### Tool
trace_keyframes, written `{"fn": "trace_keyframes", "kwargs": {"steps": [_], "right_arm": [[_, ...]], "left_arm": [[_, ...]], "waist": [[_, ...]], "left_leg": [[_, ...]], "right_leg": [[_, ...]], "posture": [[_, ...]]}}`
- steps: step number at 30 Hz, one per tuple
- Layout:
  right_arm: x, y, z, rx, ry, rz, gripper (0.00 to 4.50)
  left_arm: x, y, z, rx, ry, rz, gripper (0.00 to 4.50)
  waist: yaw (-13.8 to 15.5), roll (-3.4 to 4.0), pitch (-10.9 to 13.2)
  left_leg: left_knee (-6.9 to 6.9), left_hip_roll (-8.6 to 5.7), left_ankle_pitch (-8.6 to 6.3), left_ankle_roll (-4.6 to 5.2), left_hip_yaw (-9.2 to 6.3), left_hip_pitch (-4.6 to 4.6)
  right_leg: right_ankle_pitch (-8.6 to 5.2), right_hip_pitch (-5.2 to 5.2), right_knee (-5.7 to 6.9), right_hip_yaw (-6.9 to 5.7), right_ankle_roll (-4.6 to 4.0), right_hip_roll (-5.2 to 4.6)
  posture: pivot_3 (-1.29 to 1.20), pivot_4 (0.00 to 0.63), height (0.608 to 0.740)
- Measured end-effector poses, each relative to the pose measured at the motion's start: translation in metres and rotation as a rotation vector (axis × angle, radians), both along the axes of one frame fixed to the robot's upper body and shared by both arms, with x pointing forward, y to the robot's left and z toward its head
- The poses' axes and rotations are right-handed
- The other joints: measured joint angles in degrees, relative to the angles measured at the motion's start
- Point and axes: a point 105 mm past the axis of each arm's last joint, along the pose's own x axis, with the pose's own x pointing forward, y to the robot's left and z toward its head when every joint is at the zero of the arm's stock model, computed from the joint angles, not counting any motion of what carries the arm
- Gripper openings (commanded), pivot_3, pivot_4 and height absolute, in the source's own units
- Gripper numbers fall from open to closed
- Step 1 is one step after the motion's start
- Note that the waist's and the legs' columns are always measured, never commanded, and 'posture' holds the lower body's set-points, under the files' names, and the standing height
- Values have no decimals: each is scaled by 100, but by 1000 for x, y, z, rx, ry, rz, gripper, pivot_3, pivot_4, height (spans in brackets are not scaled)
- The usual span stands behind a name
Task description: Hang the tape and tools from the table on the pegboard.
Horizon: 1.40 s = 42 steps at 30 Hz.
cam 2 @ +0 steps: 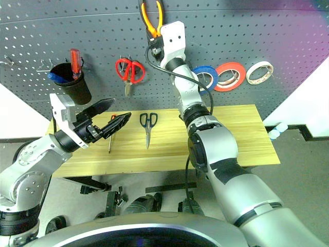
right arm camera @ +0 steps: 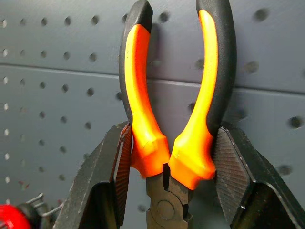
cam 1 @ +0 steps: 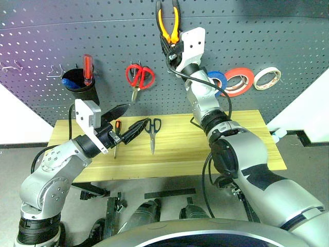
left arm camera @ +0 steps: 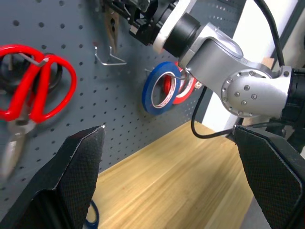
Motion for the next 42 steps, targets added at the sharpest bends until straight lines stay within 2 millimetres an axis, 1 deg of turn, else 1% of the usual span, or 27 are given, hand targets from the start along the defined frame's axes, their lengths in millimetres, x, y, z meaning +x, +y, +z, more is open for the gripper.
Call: {"fn": "trace_keyframes", "kwargs": {"steps": [5,12,17,25,28,31,42], "right_arm": [[0,1,-4,-22,1,-8,2093],[0,0,-6,-28,-7,-21,2093],[-1,-1,-7,-29,-19,-32,2093],[-5,2,-5,-42,-55,-10,2093],[-7,2,-4,-44,-64,-6,2093],[-8,3,-4,-46,-75,-2,2093],[-11,1,2,-27,-111,5,2093]], "left_arm": [[0,0,0,-1,1,3,4500],[0,1,-1,7,17,0,4500],[-3,-1,2,13,7,-11,4500],[-4,-2,2,9,17,-15,4500],[-4,-2,3,11,19,-15,4500],[-5,-2,3,10,19,-16,4500],[-5,-3,3,6,24,-19,4500]], "waist": [[-1,1,3],[6,0,4],[9,0,4],[6,-2,18],[4,-3,19],[4,-4,20],[-1,-17,90]], "left_leg": [[-3,0,0,0,0,0],[-8,0,0,0,0,0],[-12,0,0,0,0,0],[-39,0,2,-3,-1,0],[-66,0,25,-37,-3,0],[-86,0,31,-39,-6,0],[-92,1,32,-39,-7,0]], "right_leg": [[0,0,-4,0,0,0],[-1,0,-8,0,-1,0],[-1,1,-12,0,-1,0],[-1,-4,-32,0,-2,0],[0,-5,-56,0,-4,0],[2,-5,-78,0,-7,0],[3,-2,-87,-1,-7,0]], "posture": [[185,217,740],[187,219,740],[188,222,740],[186,223,740],[184,228,740],[180,228,740],[175,246,740]]}}
